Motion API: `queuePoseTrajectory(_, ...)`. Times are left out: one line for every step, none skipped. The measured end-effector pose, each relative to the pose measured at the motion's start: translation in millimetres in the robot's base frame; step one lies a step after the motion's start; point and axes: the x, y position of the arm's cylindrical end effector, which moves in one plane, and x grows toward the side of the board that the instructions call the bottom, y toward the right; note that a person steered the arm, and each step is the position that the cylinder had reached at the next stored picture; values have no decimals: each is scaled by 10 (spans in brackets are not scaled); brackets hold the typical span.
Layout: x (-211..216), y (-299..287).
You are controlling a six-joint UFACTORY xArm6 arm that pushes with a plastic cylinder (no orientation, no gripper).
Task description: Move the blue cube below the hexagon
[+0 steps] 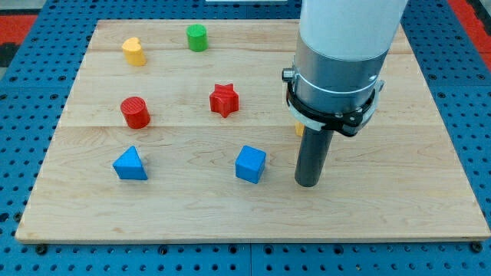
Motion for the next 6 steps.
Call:
queuePoseTrajectory(0,-61)
queuePoseTrajectory(140,-112)
queuePoseTrajectory(521,-884)
queuePoseTrajectory(621,-1456)
queuePoseTrajectory(52,-1610)
queuePoseTrajectory(-102,-806)
